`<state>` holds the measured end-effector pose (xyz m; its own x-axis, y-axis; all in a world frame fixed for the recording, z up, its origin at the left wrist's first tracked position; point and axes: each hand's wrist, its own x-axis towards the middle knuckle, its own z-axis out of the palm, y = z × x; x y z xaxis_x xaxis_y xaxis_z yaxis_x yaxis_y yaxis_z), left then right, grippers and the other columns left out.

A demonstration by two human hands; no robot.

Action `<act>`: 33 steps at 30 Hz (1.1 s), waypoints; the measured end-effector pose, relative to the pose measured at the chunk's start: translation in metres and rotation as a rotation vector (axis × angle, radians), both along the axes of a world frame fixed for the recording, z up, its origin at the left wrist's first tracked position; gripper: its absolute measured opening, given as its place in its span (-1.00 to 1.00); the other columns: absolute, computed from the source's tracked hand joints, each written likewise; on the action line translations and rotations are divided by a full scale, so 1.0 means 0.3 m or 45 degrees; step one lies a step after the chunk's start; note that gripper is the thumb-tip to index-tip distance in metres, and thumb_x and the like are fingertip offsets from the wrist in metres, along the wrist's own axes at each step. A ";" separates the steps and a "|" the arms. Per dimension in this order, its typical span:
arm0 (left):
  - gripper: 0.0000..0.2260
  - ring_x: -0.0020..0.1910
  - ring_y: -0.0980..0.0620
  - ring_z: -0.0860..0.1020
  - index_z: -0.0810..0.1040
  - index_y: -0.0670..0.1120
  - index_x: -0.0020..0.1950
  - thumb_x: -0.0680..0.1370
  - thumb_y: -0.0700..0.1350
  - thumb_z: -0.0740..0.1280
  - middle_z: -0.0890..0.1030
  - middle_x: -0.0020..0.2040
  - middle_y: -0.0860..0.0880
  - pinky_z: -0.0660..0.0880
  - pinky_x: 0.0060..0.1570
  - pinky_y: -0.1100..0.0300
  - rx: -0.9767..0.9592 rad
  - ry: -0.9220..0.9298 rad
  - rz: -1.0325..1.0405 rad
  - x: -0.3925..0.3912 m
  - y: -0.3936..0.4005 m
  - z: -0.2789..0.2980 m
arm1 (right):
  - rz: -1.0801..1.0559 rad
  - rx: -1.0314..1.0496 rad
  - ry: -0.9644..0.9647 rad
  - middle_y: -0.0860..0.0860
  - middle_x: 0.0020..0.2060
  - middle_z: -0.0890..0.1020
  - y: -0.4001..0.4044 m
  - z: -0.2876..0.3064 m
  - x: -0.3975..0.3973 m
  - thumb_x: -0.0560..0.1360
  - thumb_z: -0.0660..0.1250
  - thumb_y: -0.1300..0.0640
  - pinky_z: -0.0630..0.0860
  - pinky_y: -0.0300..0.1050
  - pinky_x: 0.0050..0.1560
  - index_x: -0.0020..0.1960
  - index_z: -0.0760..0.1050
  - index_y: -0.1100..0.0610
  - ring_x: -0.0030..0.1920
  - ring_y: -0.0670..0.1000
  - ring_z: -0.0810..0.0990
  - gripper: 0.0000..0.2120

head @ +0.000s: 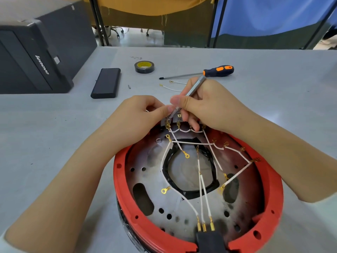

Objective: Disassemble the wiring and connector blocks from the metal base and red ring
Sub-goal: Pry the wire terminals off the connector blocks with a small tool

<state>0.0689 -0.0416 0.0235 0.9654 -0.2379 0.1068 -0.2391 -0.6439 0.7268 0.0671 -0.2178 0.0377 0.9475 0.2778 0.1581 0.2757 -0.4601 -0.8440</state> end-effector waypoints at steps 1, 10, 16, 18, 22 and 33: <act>-0.70 -0.34 0.17 0.50 0.63 0.01 -0.17 0.49 0.20 0.27 0.62 -0.30 0.07 0.42 -0.27 0.28 0.002 0.001 0.003 -0.001 0.000 -0.001 | -0.004 -0.006 0.003 0.14 -0.44 0.61 0.003 0.001 0.004 0.56 0.31 0.03 0.33 -0.40 -0.52 -0.24 0.40 0.14 -0.62 -0.04 0.45 -0.74; -0.71 -0.39 0.24 0.46 0.61 0.03 -0.17 0.48 0.22 0.28 0.59 -0.34 0.10 0.38 -0.34 0.35 -0.031 0.024 0.002 0.002 -0.001 -0.006 | -0.023 0.092 -0.052 0.04 -0.47 0.59 -0.016 -0.015 -0.016 0.56 0.30 0.01 0.38 -0.35 -0.47 -0.23 0.36 0.04 -0.58 0.01 0.49 -0.77; -0.70 -0.43 0.22 0.43 0.60 0.02 -0.19 0.50 0.21 0.25 0.58 -0.36 0.08 0.35 -0.42 0.33 0.009 0.006 -0.019 0.006 0.002 -0.006 | 0.002 -0.116 -0.083 0.02 -0.43 0.64 -0.003 -0.013 -0.020 0.55 0.31 0.02 0.42 -0.34 -0.45 -0.21 0.40 0.04 -0.57 -0.05 0.51 -0.80; -0.70 -0.43 0.24 0.43 0.59 0.02 -0.20 0.50 0.20 0.25 0.56 -0.40 0.15 0.34 -0.42 0.37 0.008 0.009 -0.019 0.006 0.002 -0.007 | -0.006 -0.084 -0.074 0.05 -0.43 0.64 -0.004 -0.013 -0.018 0.55 0.30 0.01 0.41 -0.34 -0.44 -0.22 0.40 0.04 -0.57 -0.04 0.51 -0.79; -0.71 -0.44 0.30 0.43 0.59 0.03 -0.18 0.49 0.22 0.27 0.53 -0.45 0.24 0.32 -0.45 0.46 -0.015 0.018 -0.015 0.012 0.003 -0.011 | -0.018 0.055 -0.066 0.08 -0.44 0.62 -0.014 -0.016 -0.013 0.55 0.31 0.01 0.40 -0.32 -0.44 -0.23 0.37 0.04 -0.57 -0.01 0.51 -0.77; -0.72 -0.45 0.27 0.42 0.59 0.04 -0.17 0.49 0.22 0.26 0.53 -0.38 0.11 0.33 -0.36 0.26 -0.026 0.027 -0.018 0.009 0.003 -0.008 | 0.003 0.113 -0.060 0.05 -0.44 0.63 -0.008 -0.026 -0.014 0.52 0.34 0.02 0.41 -0.35 -0.43 -0.22 0.36 0.03 -0.56 0.03 0.56 -0.78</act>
<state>0.0717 -0.0409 0.0211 0.9640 -0.2494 0.0917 -0.2327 -0.6255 0.7448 0.0628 -0.2202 0.0299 0.9377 0.2632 0.2268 0.3174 -0.3833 -0.8674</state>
